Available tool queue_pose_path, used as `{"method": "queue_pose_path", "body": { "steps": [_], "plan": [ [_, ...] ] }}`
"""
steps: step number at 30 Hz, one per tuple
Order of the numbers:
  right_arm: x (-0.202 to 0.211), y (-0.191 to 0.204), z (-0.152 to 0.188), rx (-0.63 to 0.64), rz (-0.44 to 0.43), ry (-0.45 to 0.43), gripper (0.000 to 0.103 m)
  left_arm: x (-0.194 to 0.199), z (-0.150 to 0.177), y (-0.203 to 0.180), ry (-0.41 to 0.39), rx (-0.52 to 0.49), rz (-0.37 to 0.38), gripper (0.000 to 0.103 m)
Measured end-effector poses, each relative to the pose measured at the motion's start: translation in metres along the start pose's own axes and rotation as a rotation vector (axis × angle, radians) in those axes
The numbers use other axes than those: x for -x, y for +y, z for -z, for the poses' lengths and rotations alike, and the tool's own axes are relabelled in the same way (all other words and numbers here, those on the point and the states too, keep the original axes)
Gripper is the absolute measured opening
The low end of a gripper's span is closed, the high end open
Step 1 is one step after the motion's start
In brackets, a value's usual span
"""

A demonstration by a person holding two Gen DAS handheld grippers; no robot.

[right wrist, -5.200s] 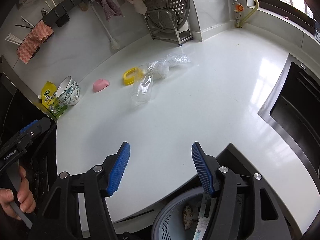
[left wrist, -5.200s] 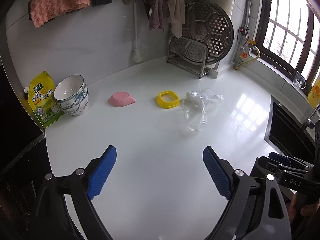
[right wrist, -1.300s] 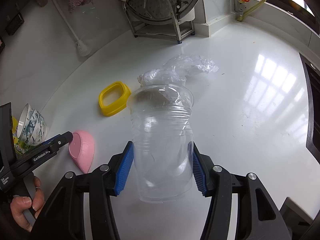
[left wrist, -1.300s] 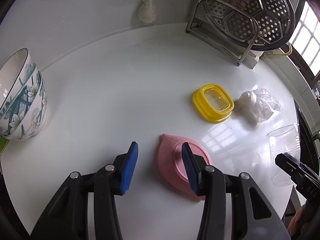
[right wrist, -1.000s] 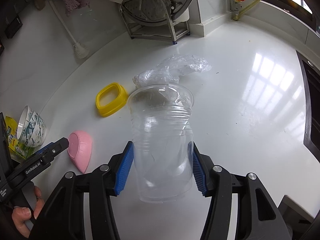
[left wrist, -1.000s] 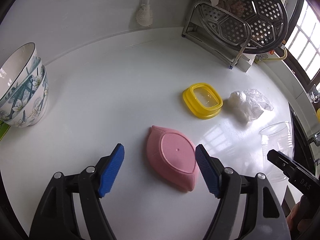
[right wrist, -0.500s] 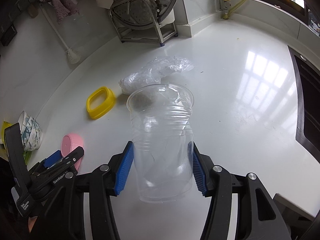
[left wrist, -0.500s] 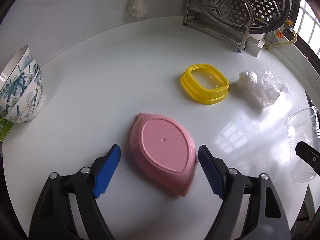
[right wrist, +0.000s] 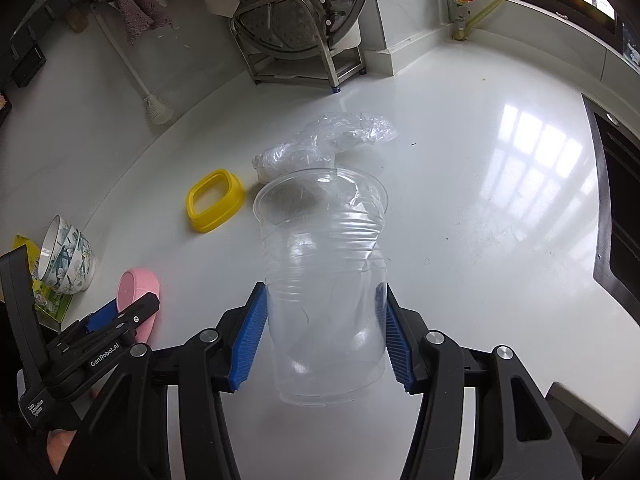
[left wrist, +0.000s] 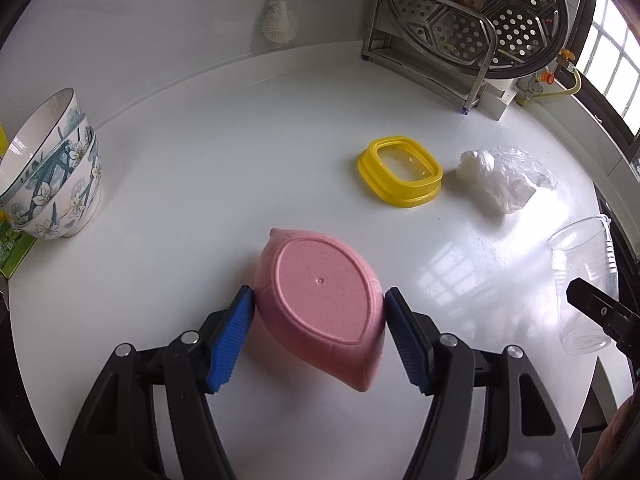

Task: Collect trash
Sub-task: 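Close the left tool on the pink oval dish while the right tool holds the cup, then carry the pink dish with the left tool while the right tool carries the cup to the bin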

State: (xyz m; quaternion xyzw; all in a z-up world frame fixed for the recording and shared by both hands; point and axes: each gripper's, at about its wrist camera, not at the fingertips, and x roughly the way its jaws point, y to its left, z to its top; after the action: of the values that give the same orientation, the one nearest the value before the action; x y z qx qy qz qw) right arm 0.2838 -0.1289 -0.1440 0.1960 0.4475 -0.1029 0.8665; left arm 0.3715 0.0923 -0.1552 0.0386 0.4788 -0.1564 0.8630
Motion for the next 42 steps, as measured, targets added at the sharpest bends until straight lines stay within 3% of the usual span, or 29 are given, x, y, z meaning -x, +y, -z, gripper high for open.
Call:
{"method": "queue_pose_path", "body": {
  "steps": [9,18,32,42],
  "plan": [
    [0.030,-0.001,0.021,0.046,-0.044,0.006,0.053,0.047,0.022,-0.027,-0.020,-0.021,0.017,0.065],
    [0.086,-0.033,0.050,0.075,-0.072,-0.007,0.053,0.102,0.060,-0.067,-0.043,-0.016,0.024,0.065],
    [0.170,-0.125,0.126,0.063,-0.043,0.008,0.053,0.162,0.146,-0.178,-0.040,-0.089,0.105,0.065],
    [0.188,-0.193,0.189,0.062,-0.012,0.090,0.053,0.172,0.202,-0.248,-0.004,-0.162,0.155,0.065]
  ]
}}
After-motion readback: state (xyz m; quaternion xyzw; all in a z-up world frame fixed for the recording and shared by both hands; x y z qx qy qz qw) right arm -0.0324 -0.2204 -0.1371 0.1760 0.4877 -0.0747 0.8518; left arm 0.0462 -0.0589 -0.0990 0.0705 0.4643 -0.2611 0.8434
